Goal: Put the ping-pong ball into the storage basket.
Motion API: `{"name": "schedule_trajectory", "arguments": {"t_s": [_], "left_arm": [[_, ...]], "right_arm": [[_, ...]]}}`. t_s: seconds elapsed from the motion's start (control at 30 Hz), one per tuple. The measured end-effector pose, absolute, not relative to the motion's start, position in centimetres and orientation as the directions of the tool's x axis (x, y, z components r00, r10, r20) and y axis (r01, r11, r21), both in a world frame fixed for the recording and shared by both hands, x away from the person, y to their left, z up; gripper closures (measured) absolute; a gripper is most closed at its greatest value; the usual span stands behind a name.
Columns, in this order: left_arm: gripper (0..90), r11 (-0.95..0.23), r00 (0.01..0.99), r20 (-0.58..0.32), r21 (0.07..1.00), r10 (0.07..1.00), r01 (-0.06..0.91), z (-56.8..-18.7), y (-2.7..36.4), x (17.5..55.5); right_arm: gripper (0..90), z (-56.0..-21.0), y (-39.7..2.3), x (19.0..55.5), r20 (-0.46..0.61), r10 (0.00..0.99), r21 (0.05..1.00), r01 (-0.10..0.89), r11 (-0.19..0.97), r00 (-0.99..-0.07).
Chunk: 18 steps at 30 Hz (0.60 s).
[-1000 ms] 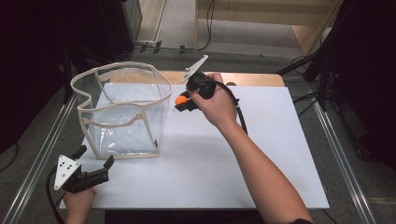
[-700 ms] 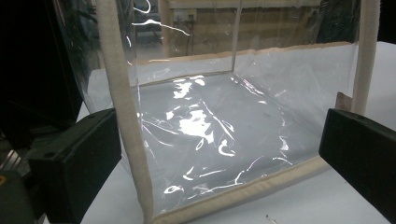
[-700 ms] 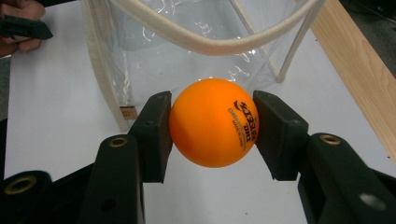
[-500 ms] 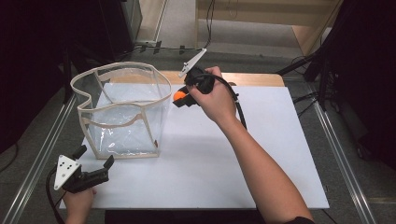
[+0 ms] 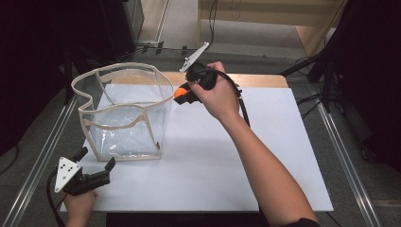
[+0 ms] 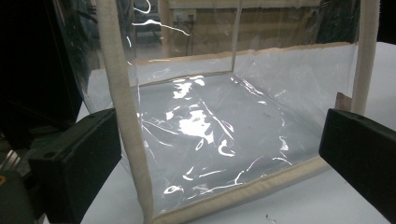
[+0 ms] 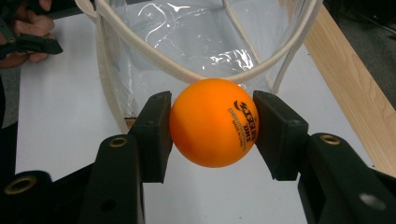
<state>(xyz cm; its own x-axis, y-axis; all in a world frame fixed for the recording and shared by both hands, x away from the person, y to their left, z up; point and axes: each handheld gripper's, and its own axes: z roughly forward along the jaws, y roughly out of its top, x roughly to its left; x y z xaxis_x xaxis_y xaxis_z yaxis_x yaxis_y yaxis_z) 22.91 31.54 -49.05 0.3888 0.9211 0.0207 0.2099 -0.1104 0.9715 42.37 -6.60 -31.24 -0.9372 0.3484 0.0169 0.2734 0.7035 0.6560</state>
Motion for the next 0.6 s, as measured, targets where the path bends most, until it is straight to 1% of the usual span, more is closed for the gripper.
{"name": "schedule_trajectory", "arguments": {"t_s": [0.57,0.6], "left_arm": [[0.0,-0.111,0.39,0.021,0.971,0.92,0.21,-49.0,31.6,22.9],[0.0,-0.111,0.39,0.021,0.971,0.921,0.21,-49.0,31.6,22.9]], "right_arm": [[48.0,-29.9,-5.6,42.7,0.004,0.337,0.66,0.255,0.707,-0.942],[48.0,-29.8,-5.4,42.9,-0.007,0.32,0.667,0.234,0.707,-0.947]]}}
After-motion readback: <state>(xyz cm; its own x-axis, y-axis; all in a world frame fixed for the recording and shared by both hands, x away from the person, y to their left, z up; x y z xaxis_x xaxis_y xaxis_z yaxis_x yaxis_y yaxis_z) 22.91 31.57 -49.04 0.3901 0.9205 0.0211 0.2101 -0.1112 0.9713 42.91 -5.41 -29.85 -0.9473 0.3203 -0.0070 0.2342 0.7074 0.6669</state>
